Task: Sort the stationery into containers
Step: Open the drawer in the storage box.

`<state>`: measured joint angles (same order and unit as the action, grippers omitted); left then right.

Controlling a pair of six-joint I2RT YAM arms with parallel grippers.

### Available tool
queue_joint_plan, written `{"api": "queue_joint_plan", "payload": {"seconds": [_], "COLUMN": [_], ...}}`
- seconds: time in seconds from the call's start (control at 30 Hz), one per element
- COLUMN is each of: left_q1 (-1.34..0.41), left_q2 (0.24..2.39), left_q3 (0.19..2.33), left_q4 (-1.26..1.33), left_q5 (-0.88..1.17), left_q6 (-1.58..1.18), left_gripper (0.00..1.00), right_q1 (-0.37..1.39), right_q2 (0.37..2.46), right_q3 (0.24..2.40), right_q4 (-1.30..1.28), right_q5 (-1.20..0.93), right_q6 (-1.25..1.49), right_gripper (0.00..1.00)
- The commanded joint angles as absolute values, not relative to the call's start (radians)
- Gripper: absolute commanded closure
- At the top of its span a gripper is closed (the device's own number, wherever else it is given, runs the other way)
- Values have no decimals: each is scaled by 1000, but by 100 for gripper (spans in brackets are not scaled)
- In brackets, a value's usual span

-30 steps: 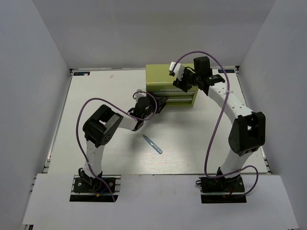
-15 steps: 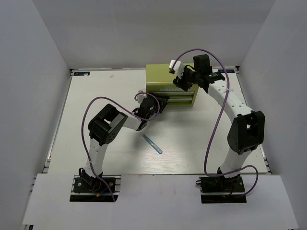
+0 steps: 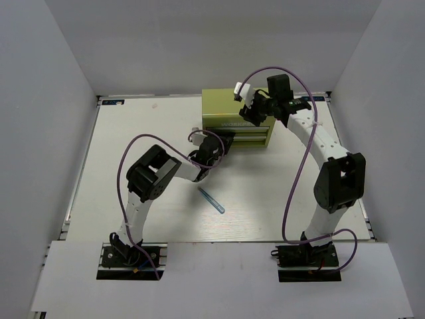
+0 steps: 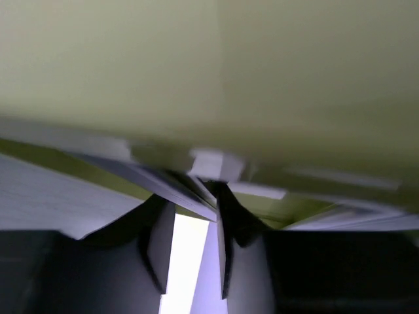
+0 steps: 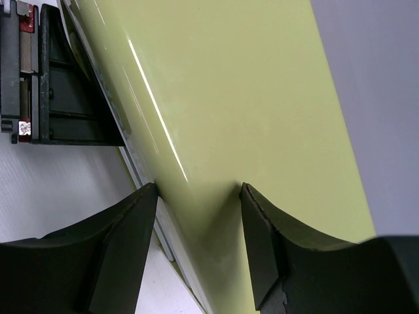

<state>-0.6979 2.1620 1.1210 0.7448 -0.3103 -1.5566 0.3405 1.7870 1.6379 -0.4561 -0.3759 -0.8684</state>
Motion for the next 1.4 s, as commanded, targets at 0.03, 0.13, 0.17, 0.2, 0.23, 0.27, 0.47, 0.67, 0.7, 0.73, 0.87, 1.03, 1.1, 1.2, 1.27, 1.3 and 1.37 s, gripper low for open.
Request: {"api": "queue_joint_plan", "payload": {"seconds": [0.03, 0.13, 0.17, 0.2, 0.23, 0.27, 0.47, 0.67, 0.7, 0.73, 0.87, 1.03, 1.1, 1.2, 1.27, 1.3, 1.37], "left_q1": [-687, -696, -696, -696, -706, -706, -724, -773, -773, -784, -817, -847, -847, -857, -857, -857, -848], "left_q2": [2187, 2207, 2207, 2217, 2217, 2217, 2186, 2158, 2158, 2148, 2123, 2077, 2062, 2049, 2040, 2040, 2030], "left_q3": [1157, 1147, 1147, 1147, 1147, 1147, 1103, 1017, 1008, 993, 953, 904, 881, 871, 862, 862, 853], "left_q4": [771, 807, 819, 819, 819, 810, 810, 844, 857, 857, 857, 876, 876, 885, 900, 910, 922], "left_q5": [-440, -459, -472, -483, -483, -494, -505, -505, -505, -505, -485, -474, -474, -463, -463, -463, -451], "left_q6": [-1588, -1598, -1598, -1598, -1598, -1598, -1598, -1598, -1598, -1598, -1598, -1598, -1598, -1598, -1589, -1589, -1574], "left_gripper": [70, 78, 78, 82, 83, 85, 97, 100, 100, 100, 100, 100, 100, 89, 72, 60, 48], "right_q1": [325, 327, 324, 322, 324, 324, 321, 324, 325, 325, 325, 324, 324, 324, 325, 325, 325], "right_q2": [1827, 1827, 1828, 1827, 1825, 1830, 1850, 1891, 1897, 1904, 1913, 1924, 1922, 1919, 1916, 1913, 1907], "right_q3": [1680, 1684, 1686, 1684, 1686, 1686, 1706, 1759, 1764, 1769, 1770, 1770, 1766, 1756, 1756, 1756, 1755], "right_q4": [-489, -518, -532, -541, -549, -555, -581, -621, -626, -629, -637, -643, -643, -644, -644, -646, -652], "right_q5": [-337, -348, -351, -353, -351, -351, -328, -310, -307, -298, -279, -265, -265, -268, -268, -273, -281], "right_q6": [-874, -888, -890, -894, -897, -902, -897, -894, -893, -894, -893, -887, -885, -885, -885, -887, -887], "right_gripper": [41, 41, 41, 41, 41, 41, 41, 41, 41, 41, 41, 41, 41, 41, 41, 41, 40]}}
